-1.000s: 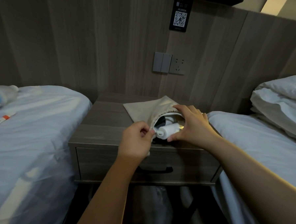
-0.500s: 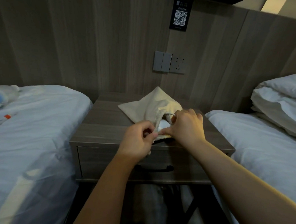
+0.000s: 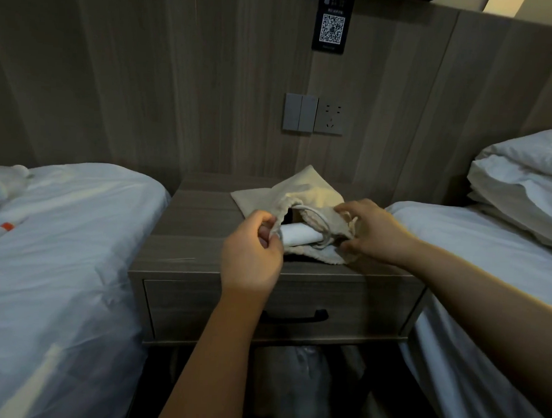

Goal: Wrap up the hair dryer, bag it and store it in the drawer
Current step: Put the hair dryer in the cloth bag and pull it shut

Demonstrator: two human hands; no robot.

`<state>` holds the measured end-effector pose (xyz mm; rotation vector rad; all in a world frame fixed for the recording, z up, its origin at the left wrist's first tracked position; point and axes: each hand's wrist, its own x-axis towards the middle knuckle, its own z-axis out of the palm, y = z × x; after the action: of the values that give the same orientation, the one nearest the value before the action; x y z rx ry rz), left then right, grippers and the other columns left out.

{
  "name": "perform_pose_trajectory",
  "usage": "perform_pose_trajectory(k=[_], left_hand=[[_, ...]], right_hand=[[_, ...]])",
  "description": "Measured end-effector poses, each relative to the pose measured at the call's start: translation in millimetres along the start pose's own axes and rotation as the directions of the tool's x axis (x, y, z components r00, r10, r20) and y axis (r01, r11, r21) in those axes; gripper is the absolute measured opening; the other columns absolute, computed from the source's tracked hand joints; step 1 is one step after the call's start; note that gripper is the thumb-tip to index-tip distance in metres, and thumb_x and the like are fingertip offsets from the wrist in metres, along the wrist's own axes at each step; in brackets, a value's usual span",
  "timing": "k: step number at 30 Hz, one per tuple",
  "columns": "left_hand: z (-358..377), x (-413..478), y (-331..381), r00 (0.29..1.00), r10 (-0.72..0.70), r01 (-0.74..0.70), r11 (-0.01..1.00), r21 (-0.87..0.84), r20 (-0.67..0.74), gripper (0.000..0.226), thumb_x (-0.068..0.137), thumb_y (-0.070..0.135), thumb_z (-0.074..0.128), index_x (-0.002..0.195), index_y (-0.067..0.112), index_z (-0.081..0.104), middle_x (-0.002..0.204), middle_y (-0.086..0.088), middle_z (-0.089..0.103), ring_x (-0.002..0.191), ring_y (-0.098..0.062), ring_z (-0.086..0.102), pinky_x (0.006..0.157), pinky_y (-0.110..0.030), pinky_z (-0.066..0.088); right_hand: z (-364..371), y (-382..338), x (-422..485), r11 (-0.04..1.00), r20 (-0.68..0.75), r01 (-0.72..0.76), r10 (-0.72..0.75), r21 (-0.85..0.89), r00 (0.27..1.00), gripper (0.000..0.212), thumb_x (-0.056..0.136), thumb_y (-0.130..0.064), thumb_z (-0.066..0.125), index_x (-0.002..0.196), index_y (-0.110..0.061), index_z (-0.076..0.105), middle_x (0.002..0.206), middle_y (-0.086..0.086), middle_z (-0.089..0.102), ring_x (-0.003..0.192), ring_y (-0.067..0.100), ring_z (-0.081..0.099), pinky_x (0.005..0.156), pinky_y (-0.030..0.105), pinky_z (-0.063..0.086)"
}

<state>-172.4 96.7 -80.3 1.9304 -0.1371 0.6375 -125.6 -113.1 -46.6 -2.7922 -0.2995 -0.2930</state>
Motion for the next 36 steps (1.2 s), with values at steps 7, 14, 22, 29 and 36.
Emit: perform_pose_trajectory(k=[7, 14, 22, 29, 36], left_hand=[[5, 6, -3, 0.999, -0.014, 0.013, 0.999, -0.034, -0.041, 0.018, 0.082, 0.004, 0.058, 0.087, 0.019, 0.064, 0.071, 0.008, 0.056, 0.063, -0.005, 0.051, 0.061, -0.014, 0.041], [-4, 8, -10, 0.999, -0.027, 0.028, 1.000, 0.007, -0.036, 0.016, 0.081, 0.005, 0.059, 0.087, 0.018, 0.065, 0.080, -0.001, 0.062, 0.073, -0.012, 0.056, 0.071, -0.026, 0.048], [-12, 1, -17, 1.000, -0.016, 0.011, 0.983, 0.186, 0.025, 0.006, 0.082, 0.017, 0.064, 0.088, 0.017, 0.063, 0.079, 0.002, 0.059, 0.072, -0.012, 0.055, 0.065, -0.024, 0.042], [-16, 5, -19, 0.998, -0.048, 0.044, 0.995, 0.089, 0.042, 0.004, 0.086, 0.016, 0.061, 0.084, 0.015, 0.064, 0.073, 0.004, 0.060, 0.071, -0.006, 0.056, 0.061, -0.010, 0.039], [-20, 8, -25, 0.999, -0.007, 0.002, 0.994, 0.108, 0.049, 0.005, 0.088, 0.020, 0.060, 0.090, 0.018, 0.064, 0.083, 0.003, 0.062, 0.078, -0.005, 0.056, 0.067, -0.013, 0.044]], right_hand=[[-2, -7, 7, 0.913, -0.388, -0.119, 0.279, 0.389, 0.878, 0.036, 0.085, -0.017, 0.054, 0.049, -0.018, 0.050, 0.048, -0.003, 0.046, 0.048, 0.011, 0.042, 0.045, 0.022, 0.032], [1, 1, -14, 0.961, -0.358, 0.017, 0.087, 0.278, 0.930, 0.026, 0.086, -0.019, 0.058, 0.061, -0.012, 0.056, 0.058, 0.002, 0.053, 0.055, 0.012, 0.049, 0.054, 0.025, 0.039], [23, -32, -19, 0.961, -0.229, 0.154, -0.101, 0.228, 0.968, 0.090, 0.064, -0.045, 0.079, 0.138, -0.023, 0.031, 0.144, 0.002, 0.031, 0.132, 0.017, 0.031, 0.108, 0.029, 0.029], [25, -65, 14, 0.967, -0.187, 0.150, -0.190, -0.208, 0.964, 0.074, 0.069, -0.058, 0.068, 0.131, -0.024, 0.047, 0.143, 0.000, 0.042, 0.135, 0.023, 0.032, 0.115, 0.050, 0.016], [24, -57, 15, 0.984, -0.175, 0.122, -0.143, -0.126, 0.974, 0.086, 0.069, -0.051, 0.072, 0.139, -0.021, 0.033, 0.151, 0.006, 0.029, 0.137, 0.026, 0.028, 0.113, 0.042, 0.027]])
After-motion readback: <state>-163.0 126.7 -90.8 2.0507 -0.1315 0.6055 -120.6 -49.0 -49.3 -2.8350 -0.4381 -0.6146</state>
